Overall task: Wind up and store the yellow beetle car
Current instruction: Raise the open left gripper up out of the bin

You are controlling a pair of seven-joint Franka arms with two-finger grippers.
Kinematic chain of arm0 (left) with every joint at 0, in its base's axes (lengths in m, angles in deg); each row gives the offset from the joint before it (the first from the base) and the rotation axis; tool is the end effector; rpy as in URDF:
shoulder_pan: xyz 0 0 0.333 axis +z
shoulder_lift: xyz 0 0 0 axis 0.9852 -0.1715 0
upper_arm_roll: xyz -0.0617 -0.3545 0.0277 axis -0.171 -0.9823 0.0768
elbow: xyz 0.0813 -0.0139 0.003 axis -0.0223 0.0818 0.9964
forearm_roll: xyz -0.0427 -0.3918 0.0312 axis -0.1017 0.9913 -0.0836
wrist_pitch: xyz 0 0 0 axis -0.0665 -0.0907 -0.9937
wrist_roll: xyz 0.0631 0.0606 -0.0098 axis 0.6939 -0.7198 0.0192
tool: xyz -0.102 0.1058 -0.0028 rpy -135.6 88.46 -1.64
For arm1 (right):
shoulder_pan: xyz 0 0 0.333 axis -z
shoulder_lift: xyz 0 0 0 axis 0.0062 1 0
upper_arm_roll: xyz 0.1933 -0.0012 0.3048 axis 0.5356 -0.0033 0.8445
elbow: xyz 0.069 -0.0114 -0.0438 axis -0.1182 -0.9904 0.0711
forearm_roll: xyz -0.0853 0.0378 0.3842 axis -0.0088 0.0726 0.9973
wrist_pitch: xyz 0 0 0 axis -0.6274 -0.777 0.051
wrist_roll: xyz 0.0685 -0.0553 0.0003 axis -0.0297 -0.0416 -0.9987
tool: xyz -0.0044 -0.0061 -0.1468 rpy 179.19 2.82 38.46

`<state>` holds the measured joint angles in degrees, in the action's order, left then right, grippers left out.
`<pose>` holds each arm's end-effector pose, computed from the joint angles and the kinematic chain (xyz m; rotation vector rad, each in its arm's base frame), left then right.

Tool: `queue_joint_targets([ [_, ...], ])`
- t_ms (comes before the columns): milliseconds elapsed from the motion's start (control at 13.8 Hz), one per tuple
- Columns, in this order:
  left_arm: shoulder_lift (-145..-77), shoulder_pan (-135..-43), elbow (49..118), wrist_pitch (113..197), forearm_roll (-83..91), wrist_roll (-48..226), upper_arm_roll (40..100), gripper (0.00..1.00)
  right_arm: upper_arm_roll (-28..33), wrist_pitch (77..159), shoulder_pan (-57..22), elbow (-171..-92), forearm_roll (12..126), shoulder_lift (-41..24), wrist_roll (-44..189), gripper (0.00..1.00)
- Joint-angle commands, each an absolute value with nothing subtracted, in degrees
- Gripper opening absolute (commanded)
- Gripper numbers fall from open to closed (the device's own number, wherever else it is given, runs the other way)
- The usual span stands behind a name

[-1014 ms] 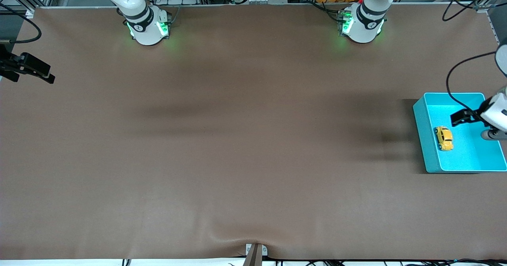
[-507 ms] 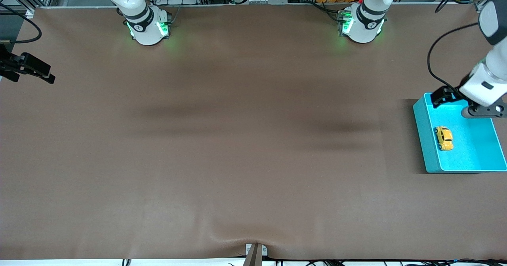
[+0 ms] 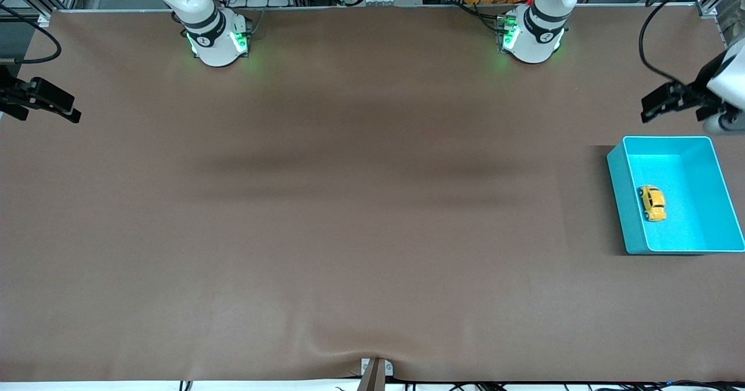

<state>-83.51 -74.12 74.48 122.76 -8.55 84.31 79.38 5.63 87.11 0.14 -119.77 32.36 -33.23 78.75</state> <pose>0.5317 -0.0161 0.6400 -3.0727 0.0152 0.0916 0.5404 -0.0229 0.6566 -3.1339 0.1047 0.0411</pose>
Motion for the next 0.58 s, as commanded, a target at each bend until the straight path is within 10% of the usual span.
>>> queue_joint_targets([
  [0,-83.66,-75.03,72.38,119.78,-7.49,84.67,80.2,1.0,6.4,87.3,0.96,-120.69,31.72,-34.32,78.72,1.0],
  [507,-81.9,-75.73,72.29,116.7,-6.26,85.28,81.43,1.0,6.4,87.12,0.96,-120.6,31.81,-34.49,78.71,1.0],
])
